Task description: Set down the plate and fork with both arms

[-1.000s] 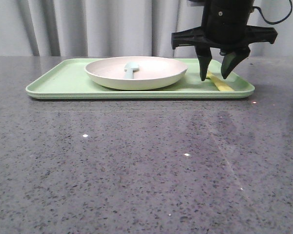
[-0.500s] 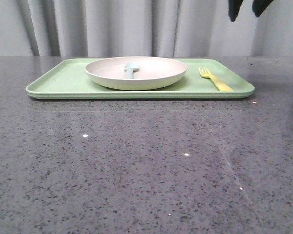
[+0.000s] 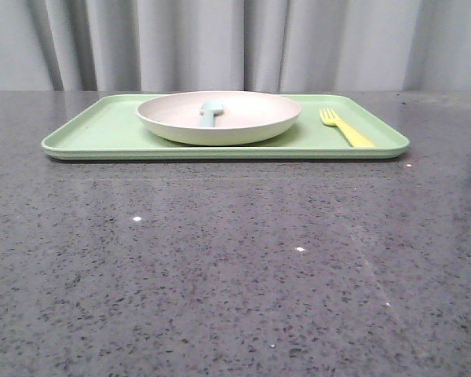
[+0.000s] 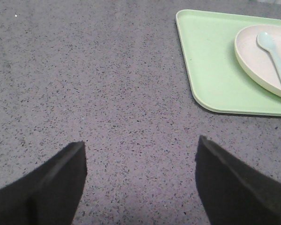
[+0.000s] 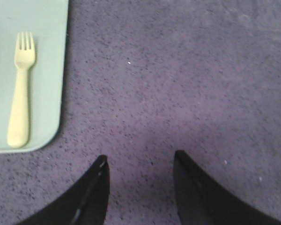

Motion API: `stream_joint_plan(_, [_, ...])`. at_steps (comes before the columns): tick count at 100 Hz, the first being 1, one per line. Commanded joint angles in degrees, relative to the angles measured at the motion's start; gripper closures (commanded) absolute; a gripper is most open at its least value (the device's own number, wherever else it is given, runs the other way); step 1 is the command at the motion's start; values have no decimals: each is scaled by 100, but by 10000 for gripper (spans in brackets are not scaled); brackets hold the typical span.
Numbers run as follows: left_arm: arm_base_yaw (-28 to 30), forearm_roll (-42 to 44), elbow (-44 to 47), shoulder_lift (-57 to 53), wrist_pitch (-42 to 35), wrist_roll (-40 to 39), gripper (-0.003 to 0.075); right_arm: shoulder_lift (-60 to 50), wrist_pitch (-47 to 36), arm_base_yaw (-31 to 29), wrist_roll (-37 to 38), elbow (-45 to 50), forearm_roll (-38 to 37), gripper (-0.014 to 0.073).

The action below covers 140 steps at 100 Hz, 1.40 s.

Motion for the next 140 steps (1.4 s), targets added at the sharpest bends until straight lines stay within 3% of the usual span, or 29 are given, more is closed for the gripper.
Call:
stream_joint_plan(1, [5, -31, -158, 21, -389, -46, 239, -618, -350, -101, -52, 292, -272, 251])
stream_joint_plan(51, [5, -31, -158, 21, -389, -46, 239, -3086, -645, -101, -52, 2508, -276, 251])
stream_joint_plan(97, [5, -31, -158, 21, -389, -46, 248, -3501, -1003, -101, -52, 2719, -276, 274])
stream_joint_plan(109, [5, -31, -158, 21, -389, -46, 329, -3501, -1009, -101, -52, 2719, -276, 405])
stream_joint_plan(127, [5, -31, -158, 21, -389, -46, 584, -3501, -1009, -101, -52, 2719, -276, 693])
stream_joint_plan(136, [5, -31, -158, 21, -389, -46, 726, -3501, -1009, -101, -52, 2719, -276, 710])
stream_joint_plan(140, [5, -31, -158, 21, -400, -46, 738, -3501, -1009, -101, -52, 2719, -276, 713])
